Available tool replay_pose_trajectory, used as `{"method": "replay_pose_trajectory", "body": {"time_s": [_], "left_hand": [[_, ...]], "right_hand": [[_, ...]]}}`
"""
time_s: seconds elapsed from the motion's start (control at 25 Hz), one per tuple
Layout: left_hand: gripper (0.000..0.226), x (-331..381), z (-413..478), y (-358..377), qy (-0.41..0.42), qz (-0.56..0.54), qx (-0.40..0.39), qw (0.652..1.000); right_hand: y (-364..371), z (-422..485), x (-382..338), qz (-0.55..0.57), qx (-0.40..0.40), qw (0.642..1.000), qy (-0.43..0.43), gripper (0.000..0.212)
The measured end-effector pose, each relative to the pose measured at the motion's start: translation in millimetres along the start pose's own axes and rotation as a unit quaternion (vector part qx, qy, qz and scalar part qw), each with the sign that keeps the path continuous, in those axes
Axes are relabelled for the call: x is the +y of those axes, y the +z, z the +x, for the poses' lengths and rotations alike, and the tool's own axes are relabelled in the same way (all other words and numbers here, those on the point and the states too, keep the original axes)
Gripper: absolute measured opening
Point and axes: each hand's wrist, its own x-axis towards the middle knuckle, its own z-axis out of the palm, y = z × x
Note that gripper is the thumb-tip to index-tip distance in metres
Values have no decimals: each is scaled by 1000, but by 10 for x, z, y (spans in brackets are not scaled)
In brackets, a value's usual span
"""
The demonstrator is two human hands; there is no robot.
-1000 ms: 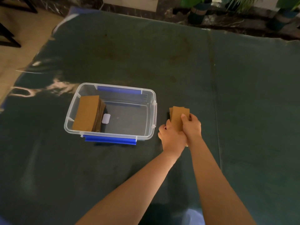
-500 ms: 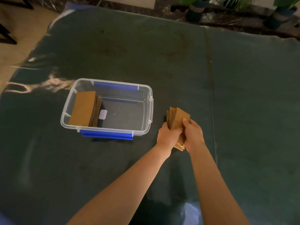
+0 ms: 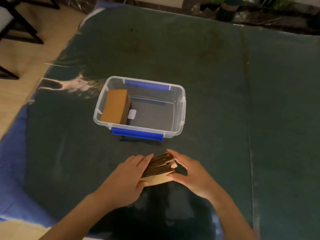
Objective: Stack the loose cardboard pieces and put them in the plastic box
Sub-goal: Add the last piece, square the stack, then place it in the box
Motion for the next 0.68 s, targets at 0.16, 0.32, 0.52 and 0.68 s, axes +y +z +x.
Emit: {"method": "replay_pose_trajectory", "body": {"time_s": [0.16, 0.32, 0.52, 0.68], "left_hand": [[84, -288, -79, -33, 22, 31, 34, 999], [96, -427, -64, 51, 36, -15, 60, 997], [114, -506, -175, 326, 15, -219, 152, 964], [115, -539, -223, 479, 24, -379, 210, 901]], "right_hand": [[351, 159, -1, -18, 66, 996, -49, 67], [441, 233, 135, -9, 110, 992, -60, 64], [569, 190, 241, 26, 116, 990, -74, 65], [695, 170, 280, 54, 99, 992, -64, 71]]}}
